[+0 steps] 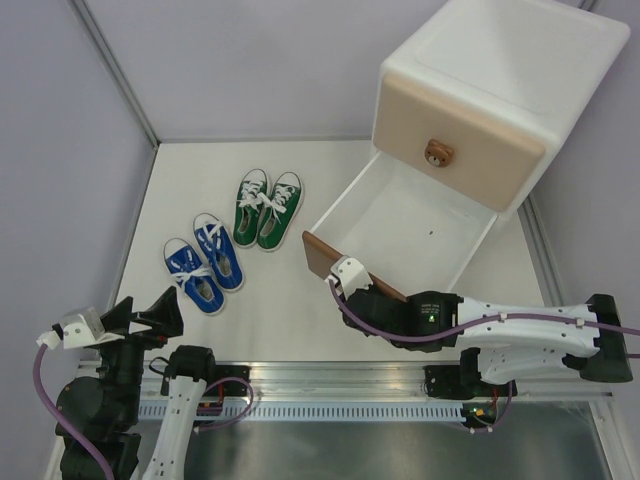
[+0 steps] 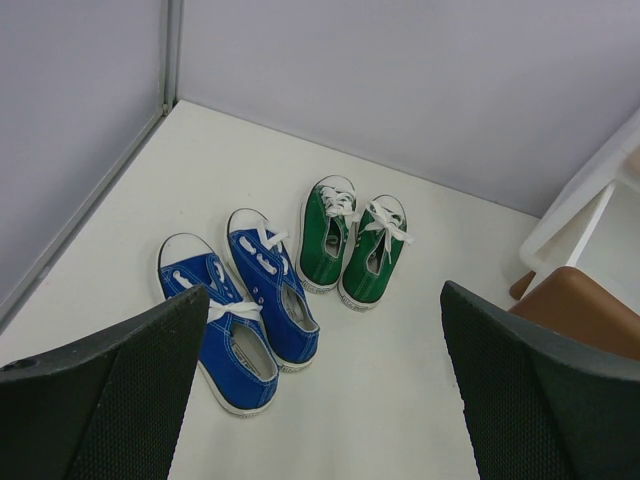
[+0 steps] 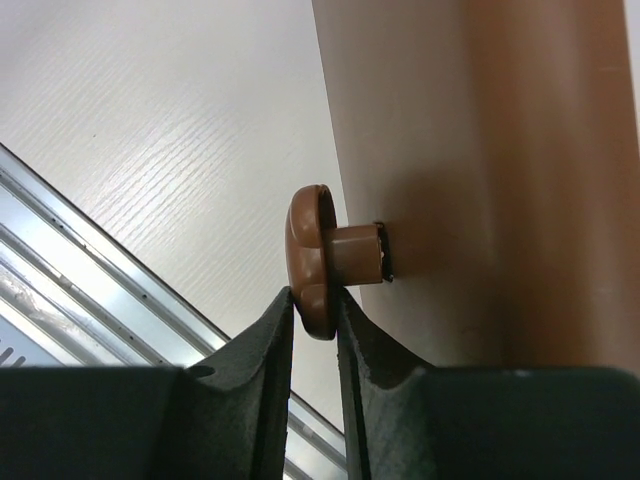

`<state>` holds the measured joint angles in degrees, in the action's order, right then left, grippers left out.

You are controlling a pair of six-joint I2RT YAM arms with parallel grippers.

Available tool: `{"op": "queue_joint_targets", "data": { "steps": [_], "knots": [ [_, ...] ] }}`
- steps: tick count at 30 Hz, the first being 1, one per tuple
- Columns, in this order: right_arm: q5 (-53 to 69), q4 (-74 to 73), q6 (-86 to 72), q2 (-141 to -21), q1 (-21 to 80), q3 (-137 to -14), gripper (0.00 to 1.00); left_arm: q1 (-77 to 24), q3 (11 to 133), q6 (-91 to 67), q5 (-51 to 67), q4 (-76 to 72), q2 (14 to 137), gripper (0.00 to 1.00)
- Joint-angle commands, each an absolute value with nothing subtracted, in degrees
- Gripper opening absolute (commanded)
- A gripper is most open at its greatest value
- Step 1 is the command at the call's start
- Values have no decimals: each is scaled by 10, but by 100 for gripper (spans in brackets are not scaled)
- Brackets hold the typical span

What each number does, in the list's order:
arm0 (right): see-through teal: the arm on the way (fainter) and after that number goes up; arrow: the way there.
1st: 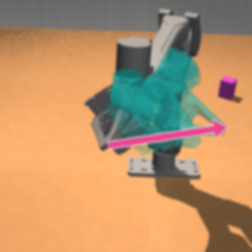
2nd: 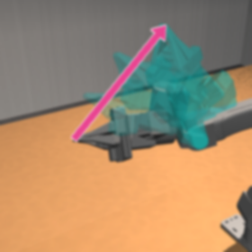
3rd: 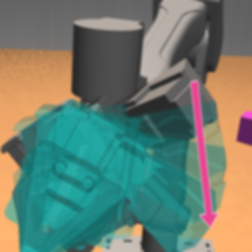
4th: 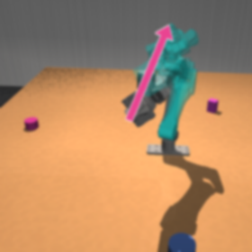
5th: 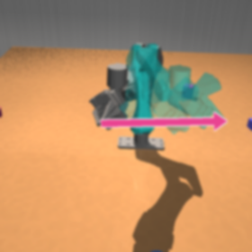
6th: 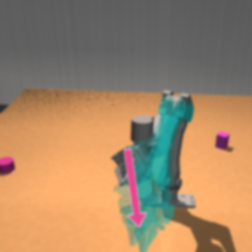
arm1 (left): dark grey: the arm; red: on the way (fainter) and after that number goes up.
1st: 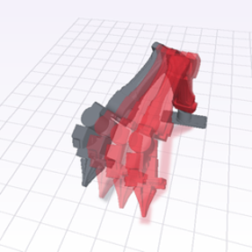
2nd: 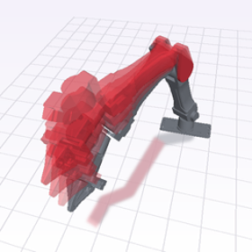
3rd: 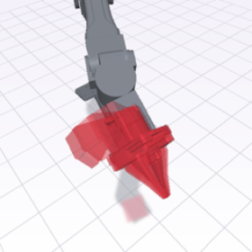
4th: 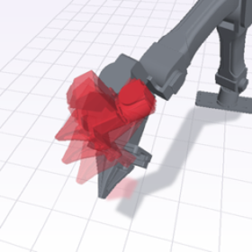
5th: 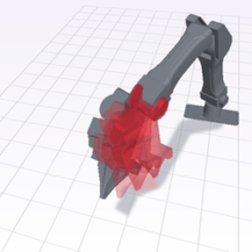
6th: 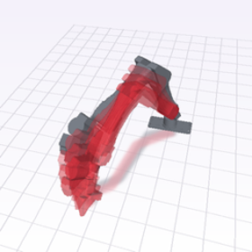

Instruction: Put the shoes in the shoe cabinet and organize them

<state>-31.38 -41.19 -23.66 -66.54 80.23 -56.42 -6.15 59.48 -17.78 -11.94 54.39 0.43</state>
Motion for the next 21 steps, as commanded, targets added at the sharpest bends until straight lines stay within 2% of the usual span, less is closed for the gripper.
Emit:
{"op": "queue_joint_targets", "data": {
  "steps": [1,2,3,5,6,11,21],
  "knots": [
    [-287,-395,-285,-670,828,-596,28,-63,592,-175,-122,545,-33,99],
    [-287,-395,-288,-670,829,-599,31,-63,592,-174,-122,544,-33,99],
    [-288,-397,-292,-669,831,-602,40,-63,592,-174,-122,546,-32,99],
    [-289,-404,-295,-669,835,-613,48,-63,592,-174,-122,545,-31,99],
    [-292,-408,-298,-669,836,-619,57,-63,592,-175,-122,545,-31,99],
    [-300,-441,-309,-667,841,-658,77,-63,592,-174,-122,545,-30,100],
    [-280,-477,-298,-667,842,-737,88,-63,593,-173,-120,545,-13,100]
  ]
}}
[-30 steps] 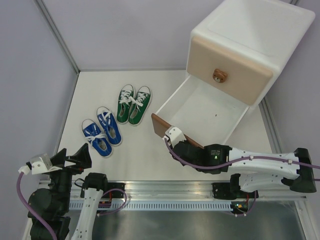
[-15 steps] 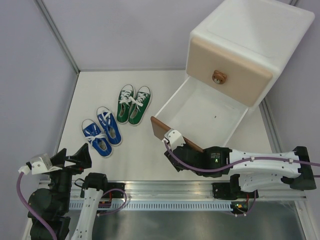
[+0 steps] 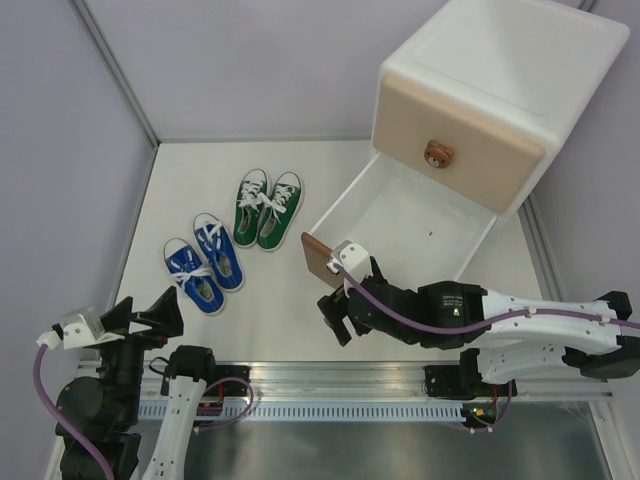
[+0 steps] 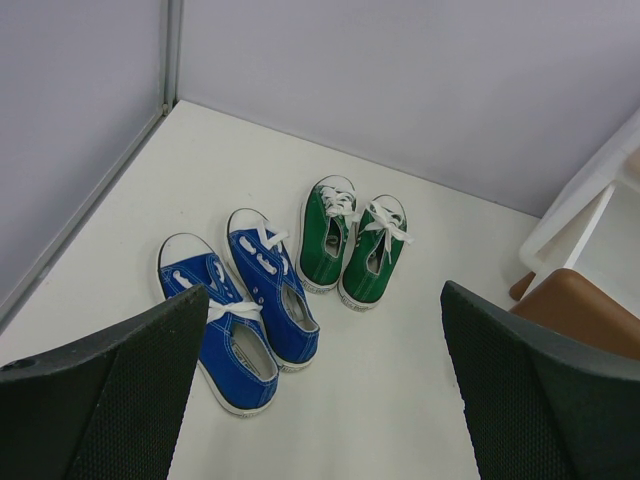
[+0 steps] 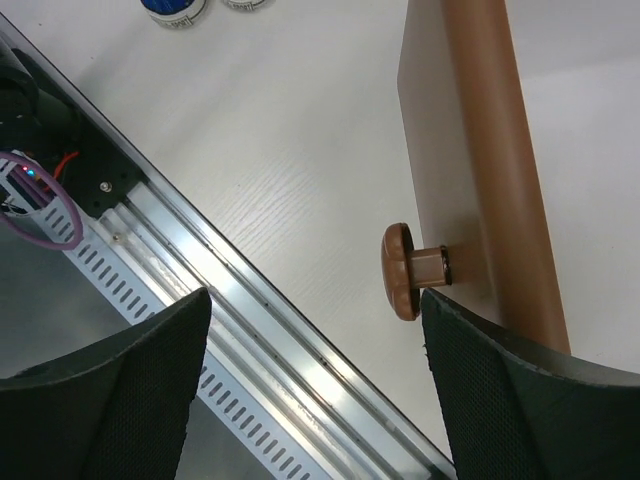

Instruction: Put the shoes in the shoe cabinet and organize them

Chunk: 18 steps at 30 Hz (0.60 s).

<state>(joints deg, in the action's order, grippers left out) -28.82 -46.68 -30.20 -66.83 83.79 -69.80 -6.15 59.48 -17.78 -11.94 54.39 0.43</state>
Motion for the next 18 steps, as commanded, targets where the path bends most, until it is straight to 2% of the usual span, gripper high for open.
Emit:
{"op": "queue_joint_targets", "data": {
  "steps": [1,5,11,18],
  "knots": [
    [-279,-480,-294,-671,842,-753,89,-63,594,-173,-120,546,-5,100],
    [-291,-488,-268,-695,842,-803,98,-63,595,-171,-116,545,26,100],
    [-349,-521,-243,-745,829,-910,98,-63,597,-198,-134,544,99,100],
    [-307,-493,-227,-743,707,-940,98,-63,612,-255,-105,547,234,100]
  ]
}}
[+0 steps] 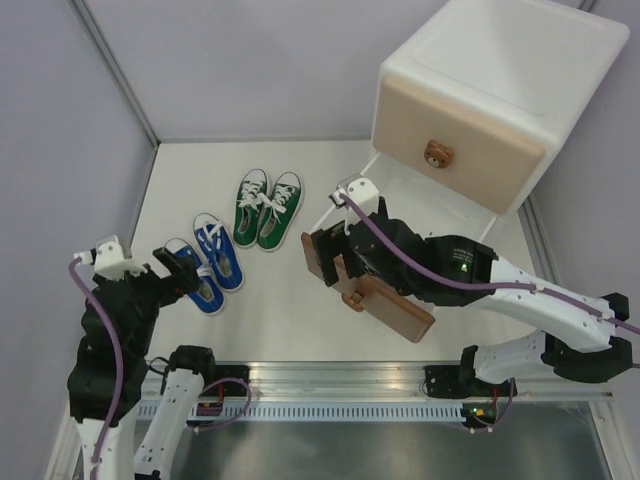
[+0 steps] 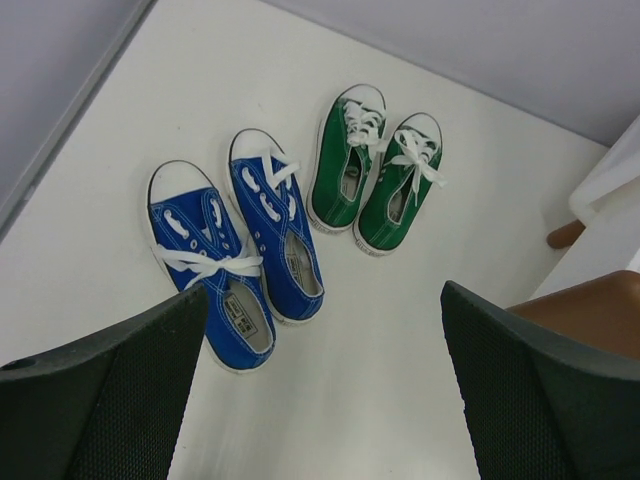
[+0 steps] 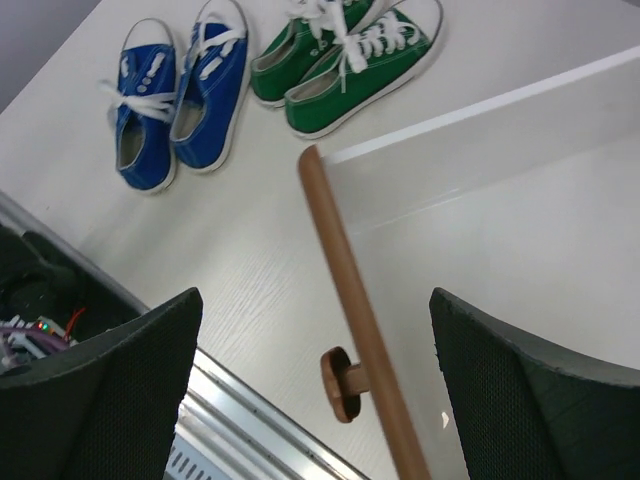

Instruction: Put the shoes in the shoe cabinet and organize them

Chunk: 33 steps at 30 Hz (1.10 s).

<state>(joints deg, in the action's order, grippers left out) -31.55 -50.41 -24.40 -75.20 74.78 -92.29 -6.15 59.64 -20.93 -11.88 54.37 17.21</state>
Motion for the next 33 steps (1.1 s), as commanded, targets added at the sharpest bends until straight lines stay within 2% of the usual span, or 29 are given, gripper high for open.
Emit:
{"op": "queue_joint_targets", "data": {
  "steps": [1,6,15,27,33],
  "knots": [
    [-295,-487,-224,-734,692,-935,98,-63,614,-260,-97,550,253,100],
    [-286,-483,-234,-705,618,-903,98,-63,618,-269,-24,554,385,100],
    [-307,-463,-296,-578,568,-733,98,-63,620,-320,-28,545,580,100],
    [-402,-410,-394,-383,566,-572,98,-90,589,-352,-65,454,685,70],
    [-445,-426,-370,-317,567,-580,98,-94,562,-353,-83,410,717,66]
  ]
}}
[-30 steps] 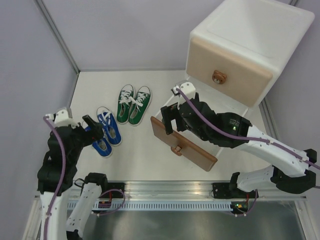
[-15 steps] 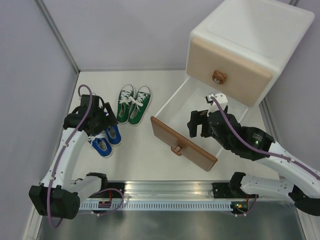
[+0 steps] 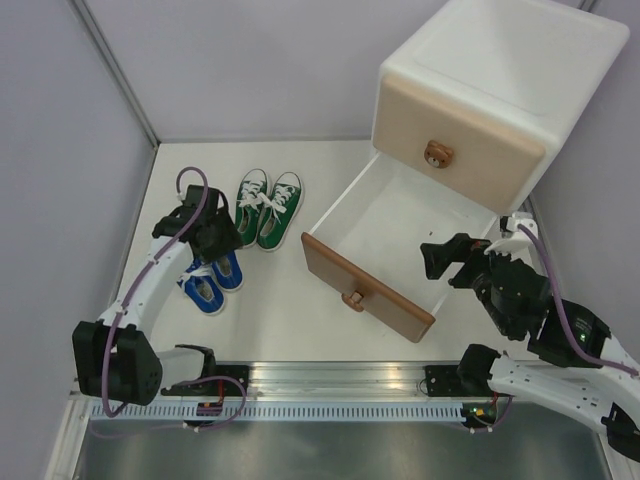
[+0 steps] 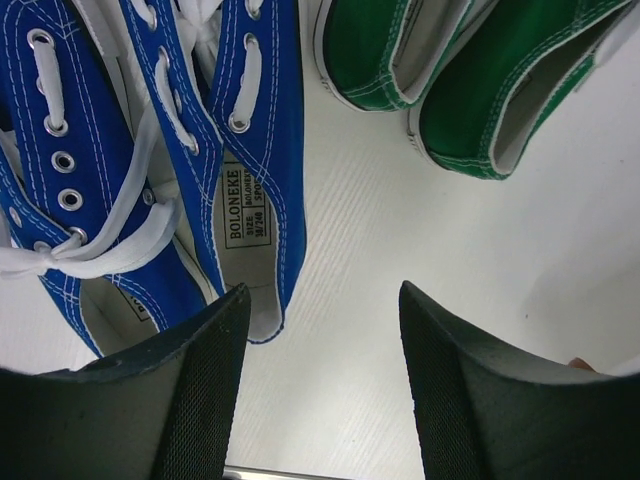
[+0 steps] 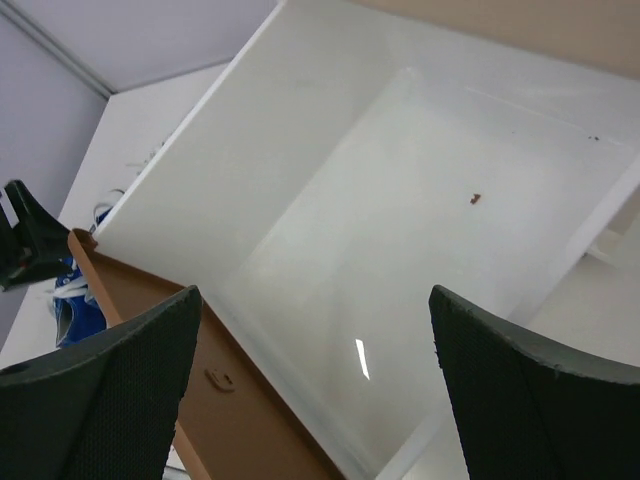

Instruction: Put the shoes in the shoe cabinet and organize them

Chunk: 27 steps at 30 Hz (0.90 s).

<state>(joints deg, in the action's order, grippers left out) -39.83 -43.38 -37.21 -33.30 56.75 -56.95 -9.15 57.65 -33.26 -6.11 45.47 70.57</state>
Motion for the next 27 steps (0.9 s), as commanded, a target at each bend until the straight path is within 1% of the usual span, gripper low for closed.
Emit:
{"op": "queue_joint_targets", "data": {
  "steps": [1,7,9,17,25,27],
  "knots": [
    [-451,-434,-370,-314,567,-584,98,-94,558,-353,-84,405,727,65],
    [-478,-479,-362,-290,566,-597,98,-94,541,-345,-79,370,766,62],
    [-483,-488,-365,-280,566,-598,98,-94,540,-344,-75,363,783,60],
    [-488,-490,-356,-245,566,-601,98,-94,512,-348,-83,332,821,54],
    [-500,-505,-351,-239,567,-604,98,-94,480,-352,-80,298,852,54],
    [-503,-506,-350,-235,567,-599,98,-94,478,-351,-80,295,858,52]
  ]
}}
